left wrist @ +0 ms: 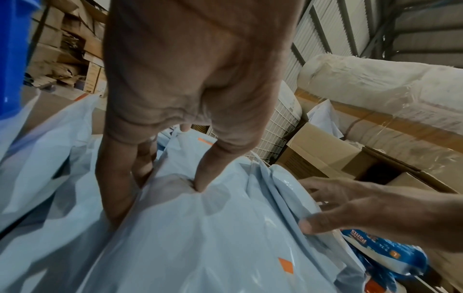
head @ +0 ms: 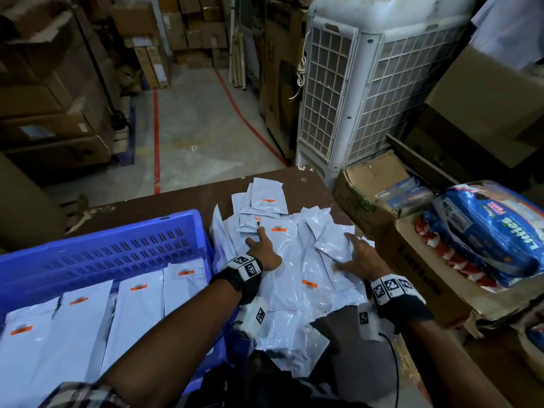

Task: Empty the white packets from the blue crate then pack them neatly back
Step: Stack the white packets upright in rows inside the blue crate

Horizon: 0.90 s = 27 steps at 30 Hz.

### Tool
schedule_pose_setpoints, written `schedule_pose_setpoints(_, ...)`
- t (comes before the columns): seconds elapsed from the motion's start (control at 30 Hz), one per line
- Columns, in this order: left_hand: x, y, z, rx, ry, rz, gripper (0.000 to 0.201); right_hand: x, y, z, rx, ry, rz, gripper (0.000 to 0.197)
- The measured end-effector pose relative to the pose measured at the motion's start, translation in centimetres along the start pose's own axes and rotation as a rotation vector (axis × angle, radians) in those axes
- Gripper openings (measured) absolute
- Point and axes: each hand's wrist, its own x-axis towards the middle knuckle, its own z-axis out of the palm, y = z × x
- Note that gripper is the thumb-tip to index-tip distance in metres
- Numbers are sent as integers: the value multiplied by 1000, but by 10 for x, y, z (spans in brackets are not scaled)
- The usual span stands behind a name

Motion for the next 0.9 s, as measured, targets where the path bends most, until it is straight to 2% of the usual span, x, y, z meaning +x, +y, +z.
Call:
schedule_pose_setpoints(0.1,0,-3,0,-12,11,-12,90,-2,-1,6,10,-34,-42,77)
schedule_pose_setpoints(0.23,0,-5,0,7,30,-39,94,-10,-8,0,105,-90,-61,65)
schedule_pose_setpoints(0.37,-1,-5,1,27,33,-47,95,-25,-8,-15,280,-16,-209,40)
schedule_pose_setpoints(0.5,0,-6,0,28,32,-50,94,-32,-3,-26,552,9,-157,18)
schedule_pose_setpoints(0.67,0,-8,1,35,34,-43,93,-38,1,-30,694,45,-167,16)
schedule_pose_setpoints(0.77,0,-11,1,40,35,-42,93,-35,6,-34,711,114,-126,30)
schedule_pose_setpoints(0.9,2,-13,2,34,36,-43,93,-37,11,-40,800,222,-64,36)
